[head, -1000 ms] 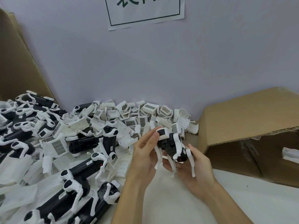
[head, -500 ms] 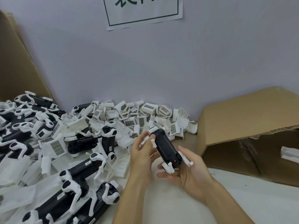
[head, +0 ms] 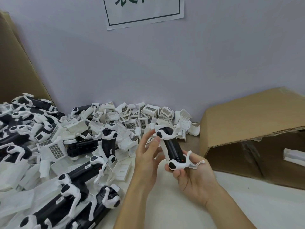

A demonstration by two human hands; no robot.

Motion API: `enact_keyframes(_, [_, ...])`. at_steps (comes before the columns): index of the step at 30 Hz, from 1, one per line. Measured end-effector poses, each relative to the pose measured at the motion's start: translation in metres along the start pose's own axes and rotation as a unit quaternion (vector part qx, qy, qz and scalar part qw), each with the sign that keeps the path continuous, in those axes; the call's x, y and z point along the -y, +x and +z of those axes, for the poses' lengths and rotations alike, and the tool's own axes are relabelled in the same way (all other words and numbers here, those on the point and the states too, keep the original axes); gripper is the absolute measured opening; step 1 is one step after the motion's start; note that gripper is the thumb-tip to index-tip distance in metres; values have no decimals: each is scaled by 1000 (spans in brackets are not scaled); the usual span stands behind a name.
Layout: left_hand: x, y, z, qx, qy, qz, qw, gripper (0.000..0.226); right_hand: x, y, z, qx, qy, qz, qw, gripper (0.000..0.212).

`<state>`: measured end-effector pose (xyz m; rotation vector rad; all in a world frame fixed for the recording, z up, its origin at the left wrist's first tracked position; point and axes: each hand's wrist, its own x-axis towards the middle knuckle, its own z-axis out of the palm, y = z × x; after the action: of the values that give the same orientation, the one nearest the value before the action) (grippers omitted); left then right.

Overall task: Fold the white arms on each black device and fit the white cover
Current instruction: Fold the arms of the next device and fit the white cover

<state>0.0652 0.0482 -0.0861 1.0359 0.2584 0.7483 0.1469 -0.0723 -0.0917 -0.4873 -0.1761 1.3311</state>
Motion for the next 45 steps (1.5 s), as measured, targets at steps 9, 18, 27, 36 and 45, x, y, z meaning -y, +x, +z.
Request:
enact_keyframes(9, [9,6,-9,-78,67,-37,994,14,-29,21,-1,-146,-270,-313,899,31])
enact_keyframes(18, [11,2,-2,8,121,-33,992,46,-34,23,-9,-223,-555,-487,636,48])
enact_keyframes(27, [13,2,-1,-74,171,0,982,46,-33,25,-19,-215,-637,-409,616,61])
enact_keyframes(36, [13,-2,3,-128,285,53,949,53,-24,21,-5,-267,-466,-293,791,26])
enact_keyframes(45, [21,5,-9,-255,306,158,904,29,38,10,51,-148,-55,-279,947,16])
